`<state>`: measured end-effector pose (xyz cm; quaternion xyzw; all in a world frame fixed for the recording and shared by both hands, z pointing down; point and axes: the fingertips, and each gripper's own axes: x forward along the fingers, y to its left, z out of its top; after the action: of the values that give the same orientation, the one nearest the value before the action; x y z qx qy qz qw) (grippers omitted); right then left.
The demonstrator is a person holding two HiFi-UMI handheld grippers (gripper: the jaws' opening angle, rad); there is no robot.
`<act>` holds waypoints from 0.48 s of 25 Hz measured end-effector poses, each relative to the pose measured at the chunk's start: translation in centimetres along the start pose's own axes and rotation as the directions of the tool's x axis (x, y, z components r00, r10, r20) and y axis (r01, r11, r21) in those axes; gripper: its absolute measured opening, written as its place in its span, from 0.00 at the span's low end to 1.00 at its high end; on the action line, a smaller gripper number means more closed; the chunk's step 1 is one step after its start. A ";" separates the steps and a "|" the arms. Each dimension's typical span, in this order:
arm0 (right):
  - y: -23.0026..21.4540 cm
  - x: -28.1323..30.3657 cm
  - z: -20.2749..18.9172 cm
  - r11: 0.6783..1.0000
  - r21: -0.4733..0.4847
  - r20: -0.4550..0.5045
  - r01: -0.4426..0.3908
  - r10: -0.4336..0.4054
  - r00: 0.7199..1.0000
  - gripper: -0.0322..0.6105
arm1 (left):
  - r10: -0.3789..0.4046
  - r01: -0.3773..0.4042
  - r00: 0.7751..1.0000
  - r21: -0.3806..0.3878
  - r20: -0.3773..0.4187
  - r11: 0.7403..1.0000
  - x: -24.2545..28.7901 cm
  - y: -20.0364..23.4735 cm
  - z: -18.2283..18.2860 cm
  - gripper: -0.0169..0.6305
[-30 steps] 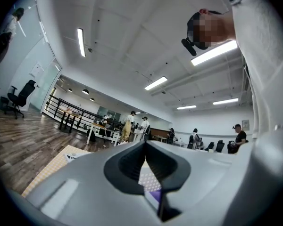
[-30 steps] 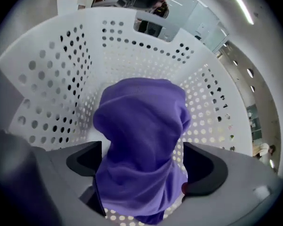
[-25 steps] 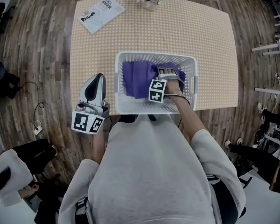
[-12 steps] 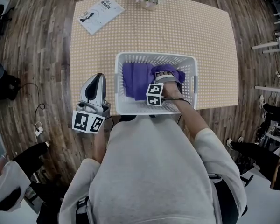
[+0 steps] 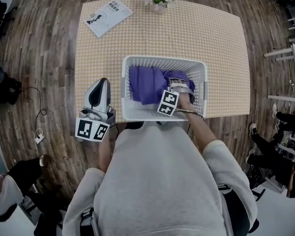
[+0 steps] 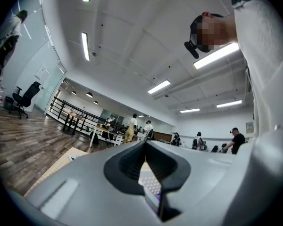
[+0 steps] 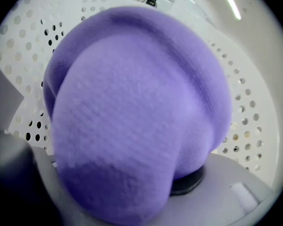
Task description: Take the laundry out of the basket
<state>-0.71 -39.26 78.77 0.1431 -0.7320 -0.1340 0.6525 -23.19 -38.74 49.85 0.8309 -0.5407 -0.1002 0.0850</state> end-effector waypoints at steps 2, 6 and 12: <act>-1.6 -1.2 0.1 0.996 -0.002 0.014 0.094 -0.094 0.995 0.48 | 0.004 -0.004 1.000 0.007 0.002 1.000 -0.3 0.1 0.2 0.04; -4.5 -5.9 0.2 0.968 0.047 0.053 0.246 -0.248 0.967 0.48 | 0.007 -0.007 1.000 0.021 0.011 1.000 -0.5 0.1 0.9 0.04; -8.2 -13.8 1.2 0.882 0.169 0.115 0.439 -0.460 0.880 0.48 | -0.031 0.030 0.999 0.028 0.022 0.999 0.1 -1.0 1.3 0.04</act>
<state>-0.12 -41.49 62.88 0.3434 -0.7336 -0.2414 0.5345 -22.65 -38.45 48.39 0.8389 -0.5303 -0.1031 0.0658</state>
